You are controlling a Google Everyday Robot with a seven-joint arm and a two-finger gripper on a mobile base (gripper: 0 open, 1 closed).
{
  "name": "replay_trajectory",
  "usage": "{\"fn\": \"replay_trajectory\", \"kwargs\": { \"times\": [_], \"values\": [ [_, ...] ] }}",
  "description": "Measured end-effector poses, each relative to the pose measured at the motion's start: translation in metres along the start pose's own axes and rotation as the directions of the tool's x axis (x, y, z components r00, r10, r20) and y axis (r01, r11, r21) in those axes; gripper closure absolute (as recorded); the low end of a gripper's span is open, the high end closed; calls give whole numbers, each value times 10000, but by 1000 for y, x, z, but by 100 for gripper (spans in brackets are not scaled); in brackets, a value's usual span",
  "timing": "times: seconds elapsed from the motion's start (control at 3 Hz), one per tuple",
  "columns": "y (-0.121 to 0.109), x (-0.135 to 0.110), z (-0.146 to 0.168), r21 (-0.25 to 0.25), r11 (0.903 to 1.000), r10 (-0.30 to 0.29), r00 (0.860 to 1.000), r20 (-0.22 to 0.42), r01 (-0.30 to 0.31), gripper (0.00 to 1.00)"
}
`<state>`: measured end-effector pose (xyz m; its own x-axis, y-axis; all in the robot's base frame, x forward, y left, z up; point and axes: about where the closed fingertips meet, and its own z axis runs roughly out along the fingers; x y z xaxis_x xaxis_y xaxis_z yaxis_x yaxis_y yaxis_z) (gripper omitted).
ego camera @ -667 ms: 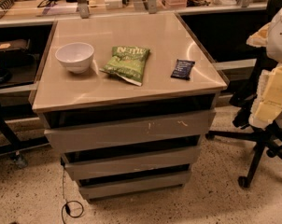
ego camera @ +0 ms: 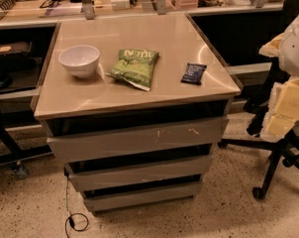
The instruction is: Open top drawer
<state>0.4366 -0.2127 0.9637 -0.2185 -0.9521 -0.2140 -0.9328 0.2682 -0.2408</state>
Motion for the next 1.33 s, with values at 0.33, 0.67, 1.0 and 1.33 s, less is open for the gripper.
{"fn": "replay_trajectory", "kwargs": {
  "times": [0.33, 0.67, 1.0, 1.33],
  "values": [
    [8, -6, 37, -221, 9996, -170, 9998, 90, 172, 0],
    [12, -18, 77, -456, 9978, -476, 9986, 241, 487, 0],
    [34, -41, 147, -1279, 9878, -826, 9949, 571, 893, 0],
    [34, -41, 147, -1280, 9877, -825, 9949, 571, 893, 0]
  ]
}}
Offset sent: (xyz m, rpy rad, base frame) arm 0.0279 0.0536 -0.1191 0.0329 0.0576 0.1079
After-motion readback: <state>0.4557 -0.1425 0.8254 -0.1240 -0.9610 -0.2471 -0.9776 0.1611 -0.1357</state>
